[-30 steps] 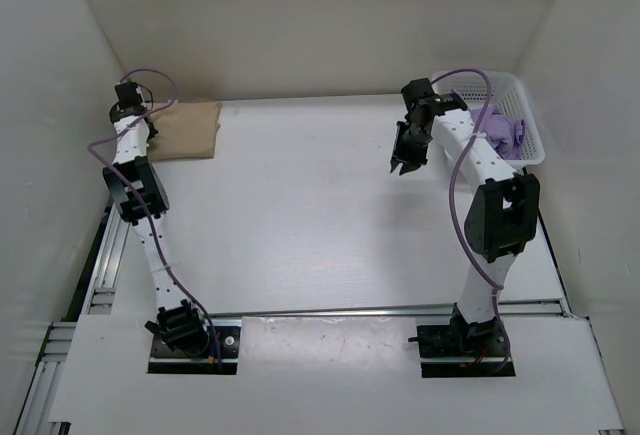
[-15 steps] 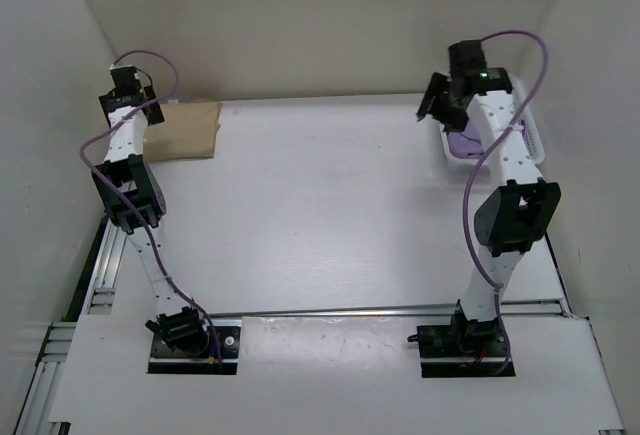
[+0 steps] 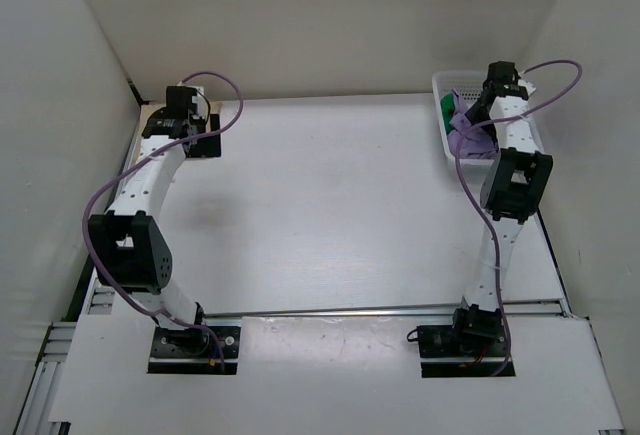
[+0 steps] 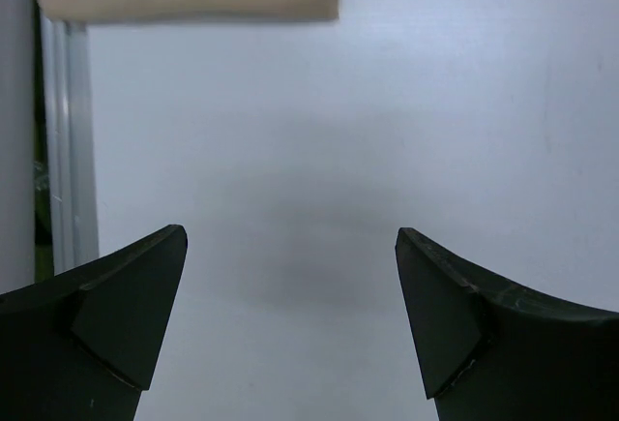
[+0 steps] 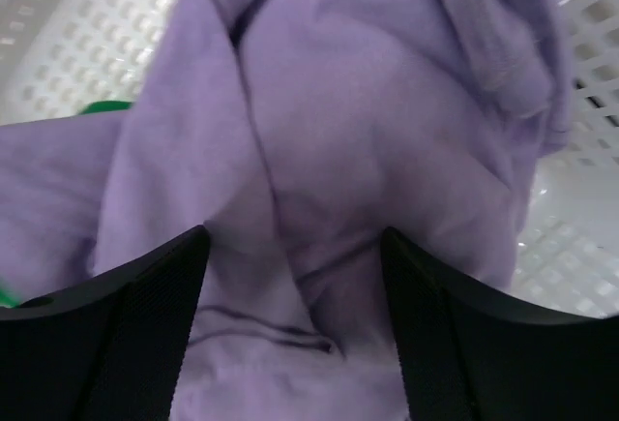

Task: Fold and stack the t-shirts
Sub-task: Grab crumpled tshirt from bin with the right arm, then move the tshirt to the center of the board

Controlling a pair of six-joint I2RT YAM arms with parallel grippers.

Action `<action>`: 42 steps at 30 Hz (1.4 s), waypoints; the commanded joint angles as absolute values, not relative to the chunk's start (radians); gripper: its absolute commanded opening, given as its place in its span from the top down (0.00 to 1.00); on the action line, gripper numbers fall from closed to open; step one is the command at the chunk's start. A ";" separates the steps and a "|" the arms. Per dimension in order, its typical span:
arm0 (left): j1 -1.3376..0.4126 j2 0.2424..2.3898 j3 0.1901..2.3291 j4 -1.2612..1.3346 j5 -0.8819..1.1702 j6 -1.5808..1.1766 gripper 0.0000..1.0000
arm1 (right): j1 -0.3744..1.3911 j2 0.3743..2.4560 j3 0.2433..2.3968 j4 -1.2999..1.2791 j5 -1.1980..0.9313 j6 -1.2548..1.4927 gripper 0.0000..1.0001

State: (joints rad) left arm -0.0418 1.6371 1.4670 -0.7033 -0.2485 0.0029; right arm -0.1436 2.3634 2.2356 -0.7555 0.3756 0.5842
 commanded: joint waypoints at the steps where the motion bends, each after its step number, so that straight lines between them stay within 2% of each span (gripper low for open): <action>1: -0.049 1.586 1.503 -0.935 -0.074 0.000 0.00 | -0.144 2.364 2.267 -0.696 0.422 0.614 0.29; 2: -0.049 1.586 1.526 -0.969 -0.060 0.000 0.00 | -0.155 2.364 2.267 -0.696 0.422 0.614 0.46; 4: -0.049 1.595 1.537 -1.015 -0.069 0.000 0.00 | -0.155 2.326 2.237 -0.696 0.446 0.614 0.70; 5: -0.049 1.595 1.537 -1.029 -0.069 0.000 0.00 | -0.155 2.300 2.223 -0.696 0.459 0.614 0.92; 6: -0.049 1.595 1.525 -1.038 -0.078 0.000 0.00 | -0.155 2.230 2.203 -0.696 0.477 0.624 1.00; 9: -0.049 1.557 1.502 -1.039 -0.078 0.000 0.00 | -0.134 2.056 2.077 -0.629 0.566 0.598 1.00; 15: -0.049 1.514 1.493 -1.039 -0.101 0.000 0.00 | -0.124 1.800 2.025 -0.560 0.511 0.483 1.00; 20: -0.040 1.470 1.473 -1.039 -0.110 0.000 0.00 | -0.086 1.580 1.982 -0.507 0.215 0.462 1.00; 23: -0.031 1.428 1.447 -1.039 -0.110 0.000 0.00 | 0.050 1.424 1.982 -0.451 0.033 0.451 1.00; 27: -0.031 1.378 1.424 -1.029 -0.101 0.000 0.00 | 0.211 1.335 1.982 -0.336 -0.209 0.515 1.00; 29: -0.031 1.367 1.413 -1.029 -0.101 0.000 0.00 | 0.309 1.315 1.982 -0.258 -0.254 0.560 1.00; 35: -0.031 1.339 1.394 -1.020 -0.092 0.000 0.00 | 0.515 1.339 2.026 -0.195 -0.203 0.562 1.00; 40: -0.021 1.319 1.385 -1.020 -0.092 0.000 0.00 | 0.589 1.435 1.918 -0.379 0.108 0.578 1.00; 42: -0.012 1.319 1.385 -1.020 -0.116 0.000 0.00 | 0.600 1.492 1.895 -0.504 0.194 0.642 0.95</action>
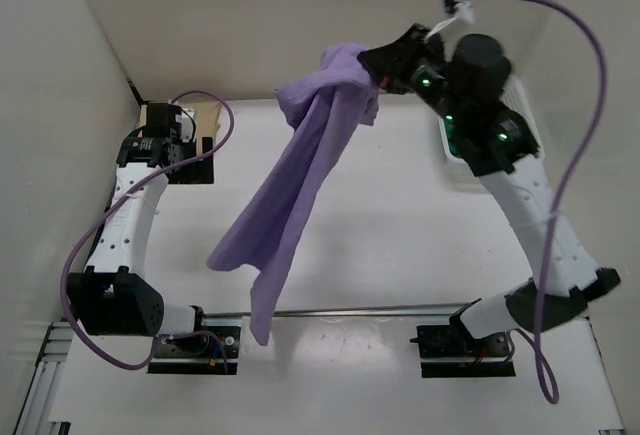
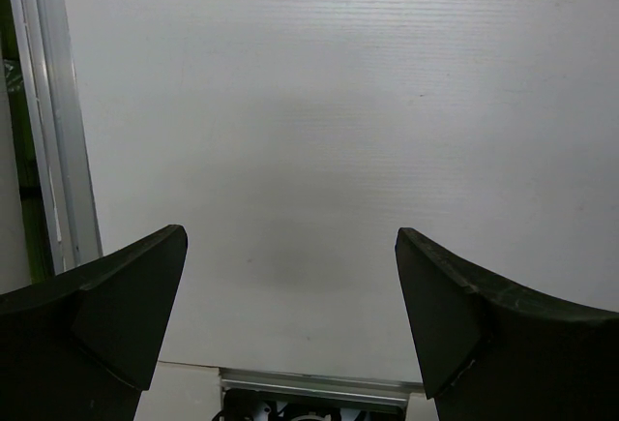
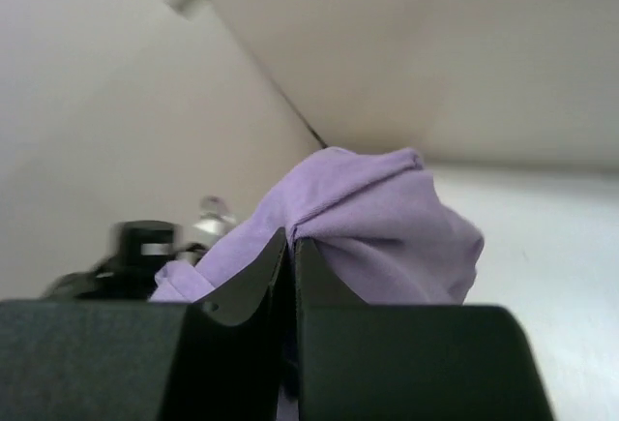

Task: Fold and stack the t-shirts
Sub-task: Move the tshirt to the center of the board

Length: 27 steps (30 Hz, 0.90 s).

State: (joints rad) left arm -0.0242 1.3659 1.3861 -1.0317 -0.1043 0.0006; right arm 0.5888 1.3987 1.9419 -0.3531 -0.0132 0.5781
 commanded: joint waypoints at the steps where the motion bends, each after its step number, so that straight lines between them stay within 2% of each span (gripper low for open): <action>1: -0.012 1.319 1.385 -1.020 -0.147 0.000 0.00 | 0.600 1.550 1.858 -0.538 0.208 0.669 0.91; 3: -0.012 1.328 1.385 -1.009 -0.175 0.000 0.00 | 0.586 1.604 1.797 -0.571 0.209 0.695 0.44; 4: -0.012 1.328 1.375 -1.009 -0.184 0.000 0.00 | 0.559 1.662 1.777 -0.640 0.209 0.743 0.30; 5: -0.012 1.339 1.374 -1.022 -0.184 0.000 0.00 | 0.539 1.693 1.766 -0.687 0.200 0.768 0.22; 8: -0.032 1.339 1.364 -1.052 -0.158 0.000 0.00 | 0.460 1.747 1.694 -0.767 0.151 0.786 0.20; 11: -0.104 1.330 1.306 -1.115 -0.042 0.000 0.00 | 0.451 1.700 1.551 -0.669 0.127 0.675 0.19; 15: -0.292 1.305 1.108 -1.150 0.058 0.000 0.00 | 0.451 1.715 1.488 -0.669 0.052 0.598 0.19; 19: -0.402 1.351 0.959 -1.111 0.037 0.000 0.00 | 0.451 1.776 1.465 -0.660 0.022 0.598 0.20; 24: -0.529 1.387 0.927 -1.071 0.152 0.000 0.00 | 0.451 1.888 1.503 -0.626 -0.053 0.653 0.20; 26: -0.583 1.436 0.872 -1.028 0.100 0.000 0.01 | 0.462 1.948 1.557 -0.626 -0.077 0.673 0.20; 27: -0.592 1.456 0.855 -1.010 0.027 0.000 0.07 | 0.462 1.968 1.575 -0.626 -0.077 0.692 0.20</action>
